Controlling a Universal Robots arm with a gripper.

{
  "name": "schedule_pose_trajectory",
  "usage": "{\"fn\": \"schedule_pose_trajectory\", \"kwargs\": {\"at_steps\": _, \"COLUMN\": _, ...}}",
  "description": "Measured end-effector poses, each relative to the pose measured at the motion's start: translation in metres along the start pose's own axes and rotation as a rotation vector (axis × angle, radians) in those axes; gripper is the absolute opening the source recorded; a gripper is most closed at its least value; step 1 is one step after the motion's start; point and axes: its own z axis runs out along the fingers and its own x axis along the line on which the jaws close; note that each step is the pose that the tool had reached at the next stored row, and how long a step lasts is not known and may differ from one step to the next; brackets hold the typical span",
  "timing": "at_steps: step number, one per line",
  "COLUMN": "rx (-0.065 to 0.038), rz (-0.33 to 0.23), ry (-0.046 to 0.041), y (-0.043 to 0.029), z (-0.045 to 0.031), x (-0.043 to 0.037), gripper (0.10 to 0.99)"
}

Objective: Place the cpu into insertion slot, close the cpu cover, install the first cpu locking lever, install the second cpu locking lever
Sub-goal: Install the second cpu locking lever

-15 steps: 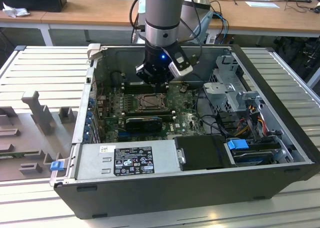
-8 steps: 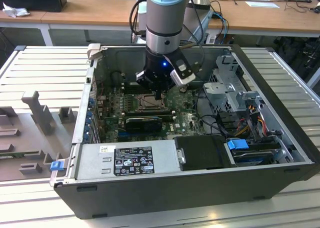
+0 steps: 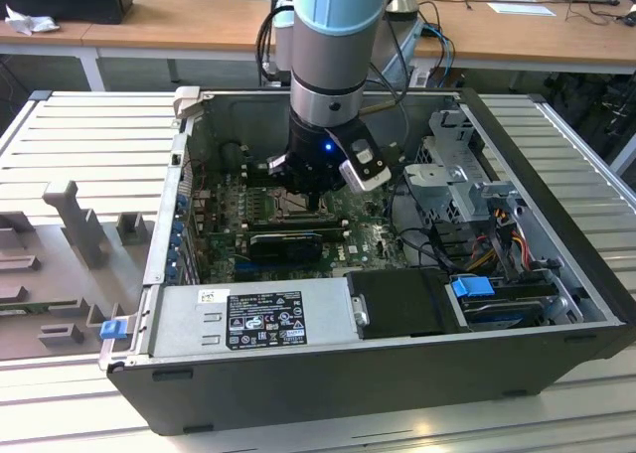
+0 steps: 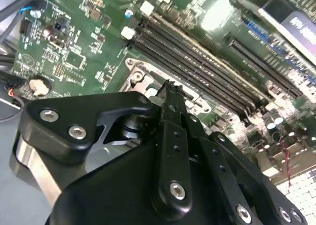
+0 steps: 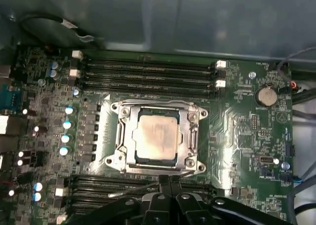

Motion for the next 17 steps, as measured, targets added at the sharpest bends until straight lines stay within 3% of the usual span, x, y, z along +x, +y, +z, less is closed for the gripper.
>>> {"fn": "schedule_pose_trajectory", "kwargs": {"at_steps": 2, "rx": -0.002, "rz": 0.000, "ry": 0.0000, "y": -0.0018, "z": -0.0001, "x": 0.0045, "gripper": 0.106}}
{"fn": "schedule_pose_trajectory", "kwargs": {"at_steps": 5, "rx": -0.004, "rz": 0.000, "ry": -0.0002, "y": -0.0026, "z": 0.0008, "x": 0.0214, "gripper": 0.106}}
{"fn": "schedule_pose_trajectory", "kwargs": {"at_steps": 7, "rx": -0.006, "rz": 0.000, "ry": -0.0004, "y": -0.0030, "z": 0.0028, "x": 0.0278, "gripper": 0.106}}
{"fn": "schedule_pose_trajectory", "kwargs": {"at_steps": 14, "rx": -0.020, "rz": -0.009, "ry": 0.0000, "y": -0.0046, "z": 0.0150, "x": 0.0321, "gripper": 0.106}}
{"fn": "schedule_pose_trajectory", "kwargs": {"at_steps": 17, "rx": -0.032, "rz": -0.018, "ry": 0.0006, "y": -0.0051, "z": 0.0207, "x": 0.0430, "gripper": 0.106}}
